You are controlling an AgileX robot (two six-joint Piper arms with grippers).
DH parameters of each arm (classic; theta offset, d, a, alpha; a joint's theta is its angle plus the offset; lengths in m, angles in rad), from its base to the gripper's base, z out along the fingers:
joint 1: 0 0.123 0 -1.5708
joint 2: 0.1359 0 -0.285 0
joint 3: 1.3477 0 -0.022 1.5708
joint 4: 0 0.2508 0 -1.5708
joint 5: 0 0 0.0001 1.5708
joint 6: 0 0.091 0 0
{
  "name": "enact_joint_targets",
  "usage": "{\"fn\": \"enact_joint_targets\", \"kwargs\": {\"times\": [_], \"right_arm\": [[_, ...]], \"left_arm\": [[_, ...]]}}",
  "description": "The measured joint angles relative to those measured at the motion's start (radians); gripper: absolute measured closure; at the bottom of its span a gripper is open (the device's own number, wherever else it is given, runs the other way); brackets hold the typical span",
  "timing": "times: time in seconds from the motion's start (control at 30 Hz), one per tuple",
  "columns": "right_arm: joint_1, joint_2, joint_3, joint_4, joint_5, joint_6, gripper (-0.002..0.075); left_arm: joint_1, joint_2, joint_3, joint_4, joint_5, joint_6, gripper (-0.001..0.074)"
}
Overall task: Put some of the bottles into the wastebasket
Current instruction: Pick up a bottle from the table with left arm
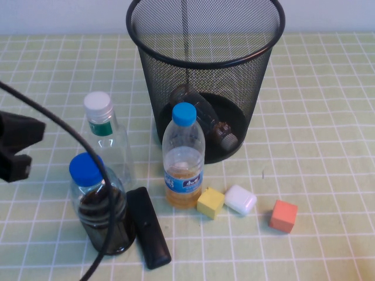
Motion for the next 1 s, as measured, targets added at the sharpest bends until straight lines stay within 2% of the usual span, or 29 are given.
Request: {"fn": "enact_joint_targets", "kwargs": {"times": [0.17, 0.47, 0.63, 0.73, 1.0], "right_arm": [[0.000, 0.000, 0.000, 0.000, 0.000, 0.000, 0.0734], [0.000, 0.000, 0.000, -0.001, 0.000, 0.000, 0.0734], [0.000, 0.000, 0.000, -0.001, 0.000, 0.000, 0.0734], [0.000, 0.000, 0.000, -0.001, 0.000, 0.000, 0.0734], [0.000, 0.000, 0.000, -0.001, 0.000, 0.000, 0.0734]], "left_arm": [[-0.086, 0.115, -0.078, -0.022, 0.036, 0.049, 0.0739], [-0.090, 0.146, -0.088, -0.028, -0.075, 0.080, 0.0739], [-0.090, 0.151, -0.088, -0.032, -0.118, 0.154, 0.0732], [-0.090, 0.171, -0.088, -0.045, -0.127, 0.178, 0.0673], [-0.090, 0.273, -0.092, -0.112, -0.166, 0.190, 0.0353]]}}
